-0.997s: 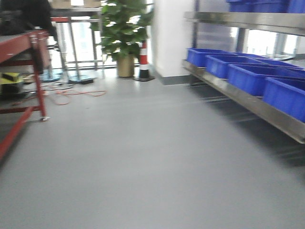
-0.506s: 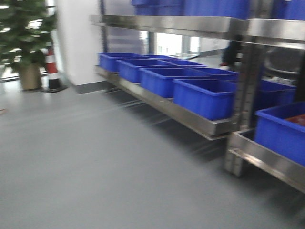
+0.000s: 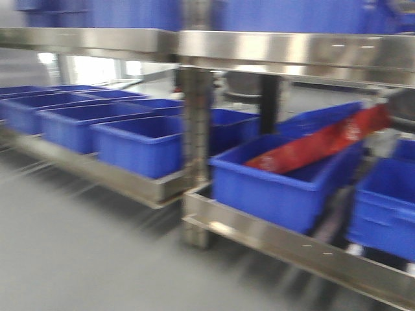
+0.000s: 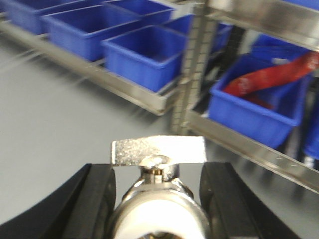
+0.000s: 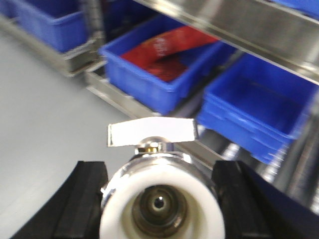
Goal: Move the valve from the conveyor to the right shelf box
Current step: 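Drive up to the shelf and stop facing the blue bins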
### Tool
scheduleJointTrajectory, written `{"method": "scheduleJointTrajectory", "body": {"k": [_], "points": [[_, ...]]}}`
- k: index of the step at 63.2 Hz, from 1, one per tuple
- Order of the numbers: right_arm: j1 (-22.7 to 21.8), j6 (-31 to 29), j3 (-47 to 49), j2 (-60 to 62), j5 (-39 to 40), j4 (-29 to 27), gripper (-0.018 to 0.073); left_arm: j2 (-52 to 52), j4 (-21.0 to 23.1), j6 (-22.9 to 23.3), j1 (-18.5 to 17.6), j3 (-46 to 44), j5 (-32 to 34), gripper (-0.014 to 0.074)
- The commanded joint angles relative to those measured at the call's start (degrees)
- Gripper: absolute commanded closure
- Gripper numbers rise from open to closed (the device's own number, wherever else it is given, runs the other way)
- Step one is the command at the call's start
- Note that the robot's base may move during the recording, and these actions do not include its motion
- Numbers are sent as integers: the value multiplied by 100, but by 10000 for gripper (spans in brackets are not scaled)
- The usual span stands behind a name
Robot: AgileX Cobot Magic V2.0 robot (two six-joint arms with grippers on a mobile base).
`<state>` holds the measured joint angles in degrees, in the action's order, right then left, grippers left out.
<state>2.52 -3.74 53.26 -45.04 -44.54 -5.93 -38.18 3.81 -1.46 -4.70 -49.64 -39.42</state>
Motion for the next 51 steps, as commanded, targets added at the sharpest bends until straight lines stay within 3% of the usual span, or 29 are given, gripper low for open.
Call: {"method": "scheduleJointTrajectory", "body": {"k": [1, 51], "points": [[-11, -20, 56, 51, 397, 46, 722, 36, 68, 13, -34, -36, 343, 708], [-11, -20, 56, 51, 397, 46, 722, 36, 68, 13, -34, -36, 489, 708]]}}
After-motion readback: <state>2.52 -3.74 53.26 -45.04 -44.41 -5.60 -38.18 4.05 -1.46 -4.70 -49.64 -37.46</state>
